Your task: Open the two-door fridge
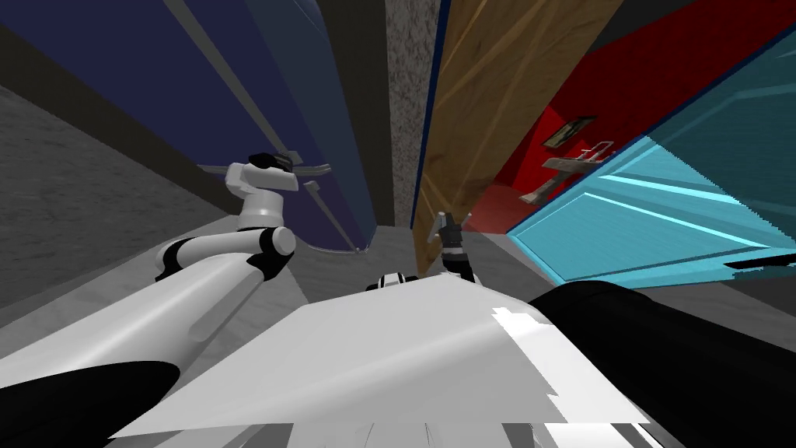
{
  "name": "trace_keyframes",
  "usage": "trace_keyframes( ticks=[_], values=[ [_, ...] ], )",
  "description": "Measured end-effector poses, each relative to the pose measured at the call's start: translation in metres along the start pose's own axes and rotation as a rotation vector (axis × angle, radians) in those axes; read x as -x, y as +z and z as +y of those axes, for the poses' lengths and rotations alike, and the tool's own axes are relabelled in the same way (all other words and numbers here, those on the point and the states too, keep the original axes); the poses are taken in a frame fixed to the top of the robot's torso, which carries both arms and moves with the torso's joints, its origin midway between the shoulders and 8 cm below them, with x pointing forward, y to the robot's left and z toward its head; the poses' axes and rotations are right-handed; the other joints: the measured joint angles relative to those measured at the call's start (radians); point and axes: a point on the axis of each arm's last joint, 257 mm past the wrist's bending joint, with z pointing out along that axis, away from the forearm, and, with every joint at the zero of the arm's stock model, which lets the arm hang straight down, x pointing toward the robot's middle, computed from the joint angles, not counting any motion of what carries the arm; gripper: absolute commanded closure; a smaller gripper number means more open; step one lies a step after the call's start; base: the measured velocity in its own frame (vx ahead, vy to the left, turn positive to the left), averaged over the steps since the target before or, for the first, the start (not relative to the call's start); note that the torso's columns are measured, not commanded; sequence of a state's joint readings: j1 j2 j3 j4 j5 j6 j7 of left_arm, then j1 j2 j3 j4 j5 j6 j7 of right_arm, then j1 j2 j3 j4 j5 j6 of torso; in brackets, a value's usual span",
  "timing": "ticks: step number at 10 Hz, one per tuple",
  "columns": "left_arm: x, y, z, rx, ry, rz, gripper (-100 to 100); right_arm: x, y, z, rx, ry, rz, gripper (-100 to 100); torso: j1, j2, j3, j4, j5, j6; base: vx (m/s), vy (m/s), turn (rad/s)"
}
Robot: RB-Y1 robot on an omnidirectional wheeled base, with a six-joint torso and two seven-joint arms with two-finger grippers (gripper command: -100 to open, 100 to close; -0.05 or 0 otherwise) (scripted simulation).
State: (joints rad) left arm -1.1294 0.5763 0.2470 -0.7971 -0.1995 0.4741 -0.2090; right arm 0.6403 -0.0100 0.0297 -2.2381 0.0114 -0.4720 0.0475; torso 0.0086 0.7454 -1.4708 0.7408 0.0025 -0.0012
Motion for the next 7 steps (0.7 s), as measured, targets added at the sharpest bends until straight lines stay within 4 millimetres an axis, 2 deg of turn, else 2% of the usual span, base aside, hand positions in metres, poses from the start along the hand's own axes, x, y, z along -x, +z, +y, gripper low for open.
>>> trace_keyframes(
  ticks=[3,4,5,6,7],
  values=[
    [0.039,-0.004,0.028,0.051,-0.005,-0.058,100,0.0,0.0,0.0,0.0,0.0,0.0,0,-0.01,-0.008,-0.005,-0.003,-0.003,0.002,-0.251,0.337,-0.453],
    [0.051,-0.006,0.044,0.079,-0.003,-0.083,100,0.0,0.0,0.0,0.0,0.0,0.0,0,-0.006,-0.011,-0.007,-0.004,-0.002,0.001,-0.296,0.245,-0.401],
    [0.062,-0.012,0.052,0.088,-0.006,-0.1,100,0.0,0.0,0.0,0.0,0.0,0.0,0,-0.012,-0.009,-0.006,-0.004,-0.003,0.001,-0.294,0.288,-0.381],
    [0.077,-0.018,0.065,0.115,-0.001,-0.127,100,0.0,0.0,0.0,0.0,0.0,0.0,0,-0.008,-0.008,-0.005,-0.003,-0.003,0.001,-0.316,0.275,-0.46],
    [0.092,-0.023,0.068,0.121,-0.003,-0.147,100,0.0,0.0,0.0,0.0,0.0,0.0,0,-0.009,-0.007,-0.005,-0.003,-0.002,0.002,-0.225,0.12,-0.354]
  ],
)
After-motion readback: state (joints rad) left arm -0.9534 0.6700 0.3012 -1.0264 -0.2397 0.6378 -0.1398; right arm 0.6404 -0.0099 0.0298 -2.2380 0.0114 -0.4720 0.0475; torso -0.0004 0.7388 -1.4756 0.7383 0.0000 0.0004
